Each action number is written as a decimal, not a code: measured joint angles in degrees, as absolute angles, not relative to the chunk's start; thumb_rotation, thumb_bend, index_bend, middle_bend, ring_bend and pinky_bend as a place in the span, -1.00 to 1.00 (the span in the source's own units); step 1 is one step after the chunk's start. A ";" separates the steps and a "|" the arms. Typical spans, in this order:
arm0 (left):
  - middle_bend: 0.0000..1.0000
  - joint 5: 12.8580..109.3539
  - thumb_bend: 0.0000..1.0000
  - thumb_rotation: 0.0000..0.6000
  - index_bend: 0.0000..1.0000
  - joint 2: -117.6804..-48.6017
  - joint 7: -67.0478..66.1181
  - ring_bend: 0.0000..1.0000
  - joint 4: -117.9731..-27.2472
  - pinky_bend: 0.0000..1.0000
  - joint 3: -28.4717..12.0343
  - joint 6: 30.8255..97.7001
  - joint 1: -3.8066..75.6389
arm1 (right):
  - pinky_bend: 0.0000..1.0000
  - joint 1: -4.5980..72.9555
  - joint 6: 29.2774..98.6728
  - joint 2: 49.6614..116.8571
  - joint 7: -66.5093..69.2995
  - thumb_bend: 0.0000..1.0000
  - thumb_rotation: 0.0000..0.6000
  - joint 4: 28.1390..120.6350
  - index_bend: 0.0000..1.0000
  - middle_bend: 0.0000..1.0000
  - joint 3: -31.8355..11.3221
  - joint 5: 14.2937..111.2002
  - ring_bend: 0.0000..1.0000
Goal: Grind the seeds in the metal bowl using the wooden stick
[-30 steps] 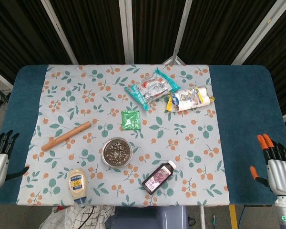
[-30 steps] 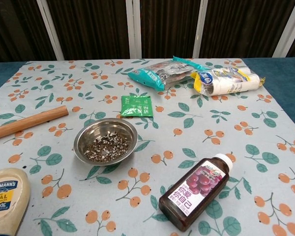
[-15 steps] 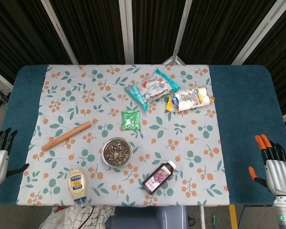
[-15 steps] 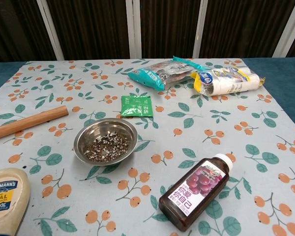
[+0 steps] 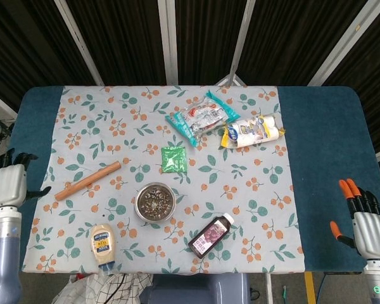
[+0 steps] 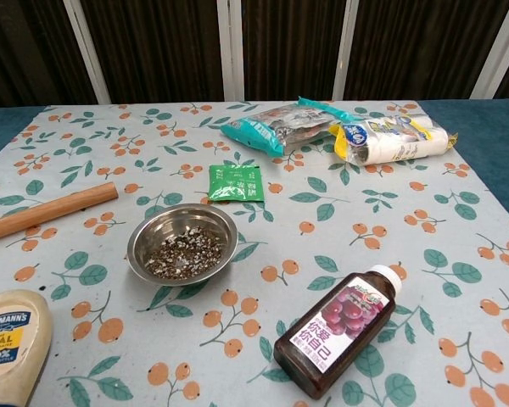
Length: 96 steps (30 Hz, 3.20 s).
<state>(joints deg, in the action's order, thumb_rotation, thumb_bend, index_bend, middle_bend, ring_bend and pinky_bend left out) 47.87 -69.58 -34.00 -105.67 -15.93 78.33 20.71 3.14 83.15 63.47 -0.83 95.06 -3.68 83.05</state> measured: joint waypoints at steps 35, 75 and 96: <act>-0.29 21.93 -0.29 1.00 -0.28 -99.08 -51.74 -0.88 -81.73 -0.87 -22.40 76.96 44.35 | -1.00 3.16 82.28 62.42 1.68 -0.26 1.00 96.01 -1.00 -1.00 -3.71 82.34 -1.00; -0.16 19.40 -0.15 1.00 -0.12 -105.24 -53.21 -0.83 -73.28 -0.87 -23.85 74.06 46.22 | -1.00 3.08 82.27 62.38 1.93 -0.26 1.00 96.25 -1.00 -1.00 -3.76 82.07 -1.00; 0.10 20.81 0.26 1.00 -0.01 -105.94 -52.59 -0.78 -73.20 -0.87 -23.86 74.50 45.85 | -1.00 3.04 82.23 62.40 1.82 -0.26 1.00 96.42 -1.00 -1.00 -3.71 82.03 -1.00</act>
<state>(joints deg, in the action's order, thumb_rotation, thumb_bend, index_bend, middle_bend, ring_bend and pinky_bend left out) 20.81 -105.94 -52.59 -73.20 -23.86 74.50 45.85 3.04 82.23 62.40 1.82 96.42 -3.71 82.03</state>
